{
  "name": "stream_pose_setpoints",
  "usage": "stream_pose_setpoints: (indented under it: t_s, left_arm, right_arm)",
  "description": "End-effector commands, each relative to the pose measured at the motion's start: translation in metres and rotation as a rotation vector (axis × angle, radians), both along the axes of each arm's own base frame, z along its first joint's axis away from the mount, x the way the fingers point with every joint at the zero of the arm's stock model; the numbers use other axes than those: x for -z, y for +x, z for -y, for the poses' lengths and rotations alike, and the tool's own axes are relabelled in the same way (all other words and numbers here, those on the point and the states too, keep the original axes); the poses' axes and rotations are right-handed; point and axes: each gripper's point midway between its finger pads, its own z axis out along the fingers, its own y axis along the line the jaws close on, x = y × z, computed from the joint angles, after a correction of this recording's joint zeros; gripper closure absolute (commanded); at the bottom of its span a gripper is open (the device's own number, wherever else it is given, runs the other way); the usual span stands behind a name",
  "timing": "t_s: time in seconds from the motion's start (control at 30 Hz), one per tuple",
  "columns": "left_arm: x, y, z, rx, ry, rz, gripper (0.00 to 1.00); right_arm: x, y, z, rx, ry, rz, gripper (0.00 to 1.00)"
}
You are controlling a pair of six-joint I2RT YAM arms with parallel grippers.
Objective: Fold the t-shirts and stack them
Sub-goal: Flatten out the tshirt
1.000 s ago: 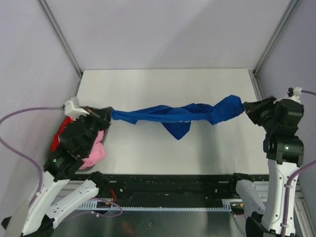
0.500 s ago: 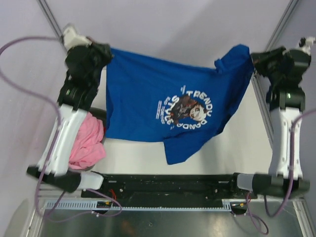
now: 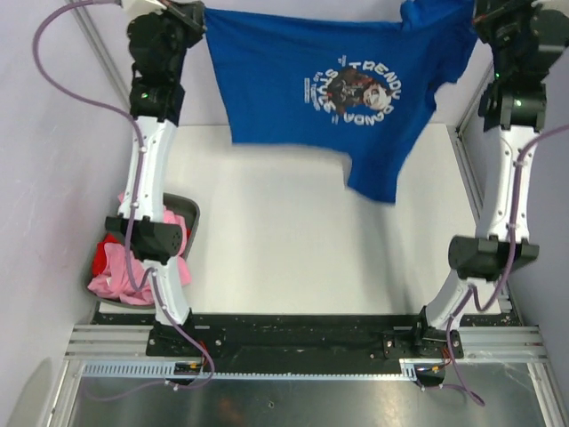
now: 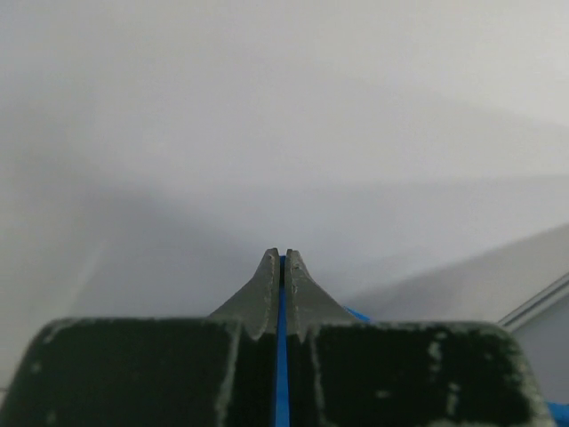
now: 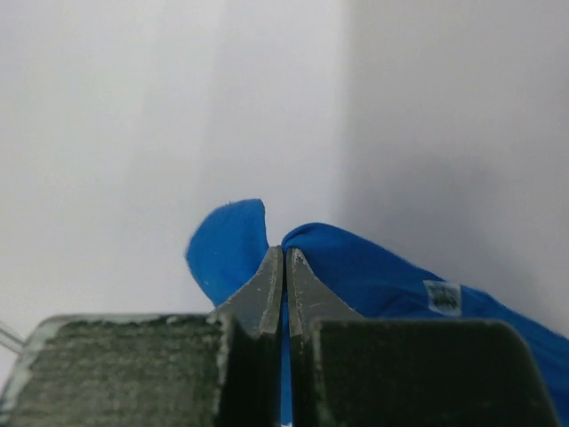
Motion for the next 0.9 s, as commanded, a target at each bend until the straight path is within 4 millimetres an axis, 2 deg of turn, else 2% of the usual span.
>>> stream_pose_setpoints:
  t_s: [0.0,0.1,0.13,0.17,0.2,0.23,0.27,0.37,0.47,0.57,0.63,0.67,0.73,0.8,0.87]
  left_arm:
    - [-0.113,-0.092,-0.034,0.008,-0.05,0.313,1.0]
    - [-0.069,-0.096,-0.041,-0.004,-0.04,0.194,1.0]
    - [-0.048,-0.098,-0.043,-0.005,-0.044,0.142,1.0]
    - [-0.012,-0.094,-0.045,-0.009,-0.045,0.062,1.0]
    - [0.009,-0.099,-0.047,-0.012,-0.047,0.015,1.0]
    - [0.045,-0.101,-0.048,-0.014,-0.048,-0.058,1.0]
    - [0.078,-0.104,-0.049,-0.018,-0.05,-0.123,1.0]
    - [0.178,-0.121,-0.054,-0.033,-0.054,-0.322,1.0]
    - [0.272,-0.148,-0.058,-0.054,-0.07,-0.513,1.0]
    - [0.362,-0.182,-0.062,-0.087,-0.097,-0.699,1.0]
    - [0.412,-0.203,-0.063,-0.104,-0.113,-0.815,1.0]
    - [0.432,-0.212,-0.063,-0.107,-0.119,-0.863,1.0]
    - [0.463,-0.227,-0.06,-0.095,-0.127,-0.944,0.98]
    - [0.479,-0.236,-0.055,-0.07,-0.128,-0.992,0.83]
    - [0.481,-0.241,-0.051,-0.044,-0.123,-0.999,0.75]
  right_arm:
    - [-0.09,-0.11,0.014,0.121,-0.007,0.294,1.0]
    - [-0.043,-0.121,0.015,0.128,0.022,0.19,1.0]
    - [-0.025,-0.125,0.013,0.119,0.037,0.154,1.0]
    - [-0.002,-0.128,0.011,0.107,0.05,0.109,1.0]
    - [0.026,-0.128,0.008,0.094,0.061,0.05,1.0]
    - [0.054,-0.131,0.006,0.088,0.071,-0.013,1.0]
    - [0.088,-0.133,0.005,0.085,0.091,-0.093,1.0]
    - [0.206,-0.146,0.002,0.089,0.138,-0.377,1.0]
    - [0.317,-0.172,-0.006,0.074,0.156,-0.624,1.0]
    - [0.413,-0.204,-0.02,0.018,0.164,-0.85,0.98]
    - [0.465,-0.227,-0.033,-0.04,0.173,-0.978,0.85]
    - [0.484,-0.237,-0.038,-0.065,0.176,-1.029,0.75]
    - [0.507,-0.253,-0.045,-0.101,0.176,-1.092,0.59]
    - [0.513,-0.262,-0.048,-0.114,0.166,-1.112,0.48]
    - [0.508,-0.263,-0.046,-0.105,0.15,-1.097,0.4]
